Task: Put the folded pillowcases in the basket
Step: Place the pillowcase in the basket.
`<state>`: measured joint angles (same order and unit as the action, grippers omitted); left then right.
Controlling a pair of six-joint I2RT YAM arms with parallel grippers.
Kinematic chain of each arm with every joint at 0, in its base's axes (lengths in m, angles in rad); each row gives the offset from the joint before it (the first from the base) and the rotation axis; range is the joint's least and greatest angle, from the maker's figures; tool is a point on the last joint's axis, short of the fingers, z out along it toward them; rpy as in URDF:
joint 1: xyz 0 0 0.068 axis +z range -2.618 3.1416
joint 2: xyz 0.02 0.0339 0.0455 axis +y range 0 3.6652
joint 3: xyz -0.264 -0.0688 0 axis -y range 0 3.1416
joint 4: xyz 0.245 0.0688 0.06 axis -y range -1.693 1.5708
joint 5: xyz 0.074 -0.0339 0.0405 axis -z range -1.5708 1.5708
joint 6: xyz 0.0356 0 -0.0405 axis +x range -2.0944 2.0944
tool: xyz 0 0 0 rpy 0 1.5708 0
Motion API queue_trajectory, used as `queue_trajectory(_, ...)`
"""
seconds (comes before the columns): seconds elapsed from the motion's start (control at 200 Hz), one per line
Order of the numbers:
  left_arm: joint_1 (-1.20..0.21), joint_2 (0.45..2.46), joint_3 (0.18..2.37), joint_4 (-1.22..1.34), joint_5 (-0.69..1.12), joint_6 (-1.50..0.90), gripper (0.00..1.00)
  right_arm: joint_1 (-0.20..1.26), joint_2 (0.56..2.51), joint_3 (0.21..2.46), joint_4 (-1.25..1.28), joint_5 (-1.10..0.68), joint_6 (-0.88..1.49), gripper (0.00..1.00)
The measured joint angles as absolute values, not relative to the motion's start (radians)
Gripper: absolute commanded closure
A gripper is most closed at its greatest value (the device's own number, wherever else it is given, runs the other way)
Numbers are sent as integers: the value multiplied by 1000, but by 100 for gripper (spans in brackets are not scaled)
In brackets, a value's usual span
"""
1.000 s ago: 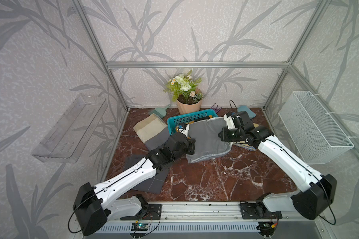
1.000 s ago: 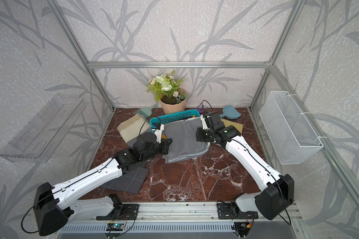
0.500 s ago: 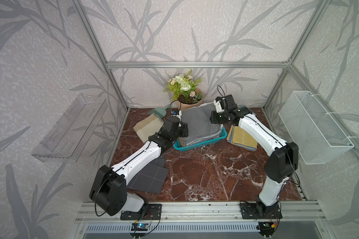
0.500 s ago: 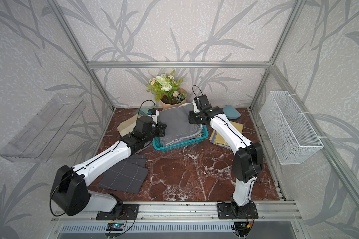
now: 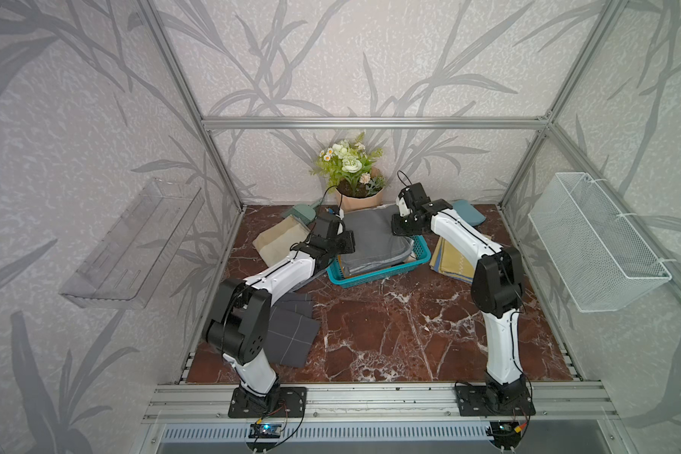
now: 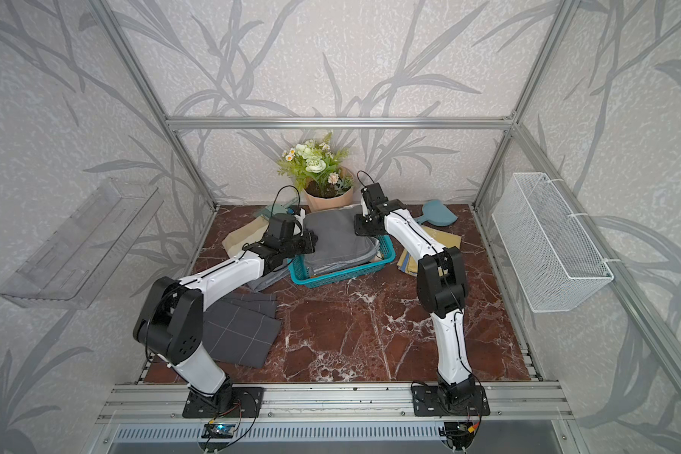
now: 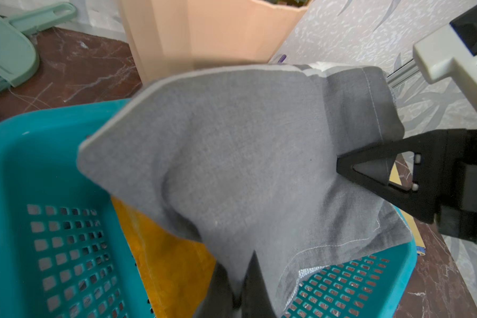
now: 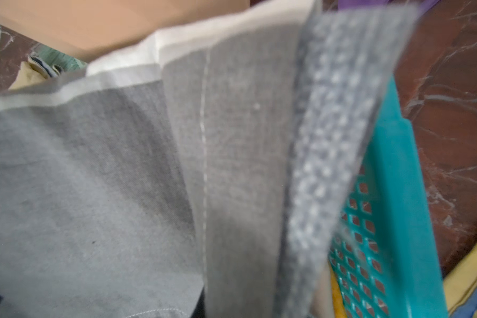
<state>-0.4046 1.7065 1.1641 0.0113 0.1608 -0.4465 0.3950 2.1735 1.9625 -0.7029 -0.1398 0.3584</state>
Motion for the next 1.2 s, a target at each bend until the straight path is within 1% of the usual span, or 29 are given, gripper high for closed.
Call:
queue_trajectory(0.425,-402,1783,1150,25,169,-455,100,395,2274,2018,-794,-130,346,100)
queue_trajectory(0.485,-402,1794,1139,31,165,-455,100,396,2282,2014,-794,-130,346,90)
queue_trajectory(0.56,-403,1806,1127,39,157,-455,100,400,2283,2005,-793,-125,345,81)
queue_trajectory(0.58,-403,1807,1126,41,154,-453,100,400,2283,2002,-791,-121,344,76)
queue_trajectory(0.615,-404,1807,1123,48,148,-453,100,402,2283,1993,-785,-112,344,63)
queue_trajectory(0.635,-404,1807,1121,51,144,-452,100,402,2283,1987,-782,-104,344,58)
queue_trajectory(0.66,-404,1807,1119,56,138,-452,97,402,2282,1978,-777,-96,342,56)
queue_trajectory(0.7,-403,1806,1116,61,126,-452,94,399,2280,1958,-768,-78,340,49)
queue_trajectory(0.71,-403,1806,1115,62,124,-453,92,399,2278,1953,-767,-76,343,46)
queue_trajectory(0.715,-403,1806,1115,62,123,-453,90,398,2278,1948,-764,-74,344,43)
queue_trajectory(0.72,-403,1806,1115,62,121,-453,88,397,2278,1946,-763,-73,342,43)
queue_trajectory(0.74,-403,1806,1115,62,117,-451,78,396,2276,1937,-760,-69,341,33)
queue_trajectory(0.745,-404,1806,1115,62,116,-451,76,395,2275,1933,-759,-67,345,33)
queue_trajectory(0.76,-404,1806,1115,63,112,-451,70,394,2273,1927,-757,-62,337,26)
queue_trajectory(0.815,-404,1805,1115,63,89,-444,43,395,2263,1903,-743,-54,336,18)
queue_trajectory(0.85,-401,1804,1113,65,81,-451,35,397,2252,1889,-733,-46,331,13)
queue_trajectory(0.9,-408,1802,1113,86,82,-460,30,407,2222,1856,-700,-50,319,9)
queue_trajectory(0.945,-415,1789,1111,76,68,-453,23,418,2186,1821,-677,-41,318,8)
queue_trajectory(0.97,-416,1783,1111,73,63,-457,21,422,2166,1802,-667,-40,316,7)
queue_trajectory(1.14,-397,1711,1111,29,-12,-447,21,420,2004,1694,-584,24,298,7)
queue_trajectory(1.175,-394,1697,1111,23,-25,-446,21,419,1977,1678,-566,37,293,10)
queue_trajectory(1.2,-390,1688,1111,21,-30,-446,22,419,1957,1668,-551,46,290,15)
